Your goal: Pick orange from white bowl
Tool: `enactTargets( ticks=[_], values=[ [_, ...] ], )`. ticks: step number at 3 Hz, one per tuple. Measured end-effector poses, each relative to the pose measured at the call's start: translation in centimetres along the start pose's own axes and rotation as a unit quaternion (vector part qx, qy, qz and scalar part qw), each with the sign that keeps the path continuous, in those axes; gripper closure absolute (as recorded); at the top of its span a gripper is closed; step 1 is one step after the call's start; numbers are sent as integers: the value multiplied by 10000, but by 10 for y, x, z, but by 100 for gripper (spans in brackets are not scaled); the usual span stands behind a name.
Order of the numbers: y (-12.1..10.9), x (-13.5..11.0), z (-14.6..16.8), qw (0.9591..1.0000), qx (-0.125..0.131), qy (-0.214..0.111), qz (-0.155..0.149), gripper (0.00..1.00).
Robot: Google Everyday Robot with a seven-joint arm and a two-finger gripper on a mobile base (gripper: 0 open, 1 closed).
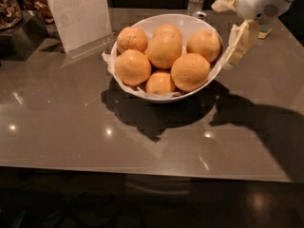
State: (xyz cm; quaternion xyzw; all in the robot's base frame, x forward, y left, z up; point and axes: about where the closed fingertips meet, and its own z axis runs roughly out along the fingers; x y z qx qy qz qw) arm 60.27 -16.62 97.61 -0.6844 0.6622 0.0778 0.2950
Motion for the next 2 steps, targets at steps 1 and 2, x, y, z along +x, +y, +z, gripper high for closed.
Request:
enactTargets(
  ticks=[1,2],
  values=[
    [0,1,2,10000,-7,-5,7,19],
    [0,1,2,10000,-7,-5,6,26]
  ],
)
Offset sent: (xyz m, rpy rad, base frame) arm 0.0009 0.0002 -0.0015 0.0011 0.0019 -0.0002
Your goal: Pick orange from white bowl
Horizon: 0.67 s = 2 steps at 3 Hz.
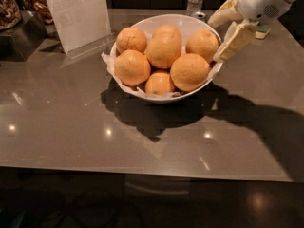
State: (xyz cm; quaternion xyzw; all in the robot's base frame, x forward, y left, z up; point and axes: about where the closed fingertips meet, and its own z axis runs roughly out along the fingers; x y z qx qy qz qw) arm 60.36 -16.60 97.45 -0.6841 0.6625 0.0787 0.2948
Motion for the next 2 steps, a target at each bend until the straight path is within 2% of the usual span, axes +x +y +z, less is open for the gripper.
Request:
enactTargets(
  ticks=[2],
  values=[
    [-19,-5,11,9999,12,-2,-160,16]
  ],
)
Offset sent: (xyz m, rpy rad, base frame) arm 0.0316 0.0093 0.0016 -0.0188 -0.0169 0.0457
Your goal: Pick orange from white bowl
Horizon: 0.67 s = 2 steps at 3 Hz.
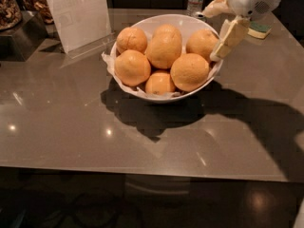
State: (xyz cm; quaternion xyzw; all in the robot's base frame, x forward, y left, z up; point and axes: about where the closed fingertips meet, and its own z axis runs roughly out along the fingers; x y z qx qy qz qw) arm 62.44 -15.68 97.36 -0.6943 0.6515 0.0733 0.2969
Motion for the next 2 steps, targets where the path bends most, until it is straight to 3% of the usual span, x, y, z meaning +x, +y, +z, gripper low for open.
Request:
enactTargets(
  ticks=[2],
  values=[
    [-13,3,19,9998,-55,-174,-67,21]
  ],
)
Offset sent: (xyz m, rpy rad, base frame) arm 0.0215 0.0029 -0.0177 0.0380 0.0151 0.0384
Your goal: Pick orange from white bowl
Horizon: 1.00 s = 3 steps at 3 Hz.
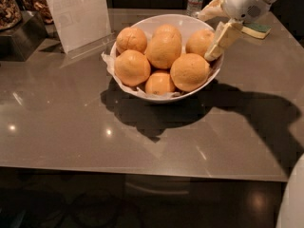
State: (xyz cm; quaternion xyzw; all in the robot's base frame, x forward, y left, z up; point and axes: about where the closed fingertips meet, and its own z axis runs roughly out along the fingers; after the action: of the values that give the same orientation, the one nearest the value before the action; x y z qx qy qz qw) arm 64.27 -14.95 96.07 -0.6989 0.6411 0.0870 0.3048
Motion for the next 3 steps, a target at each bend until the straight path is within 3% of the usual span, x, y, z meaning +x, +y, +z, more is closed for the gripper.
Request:
enactTargets(
  ticks=[3],
  values=[
    [11,24,25,9990,-308,-81,318,22]
  ],
)
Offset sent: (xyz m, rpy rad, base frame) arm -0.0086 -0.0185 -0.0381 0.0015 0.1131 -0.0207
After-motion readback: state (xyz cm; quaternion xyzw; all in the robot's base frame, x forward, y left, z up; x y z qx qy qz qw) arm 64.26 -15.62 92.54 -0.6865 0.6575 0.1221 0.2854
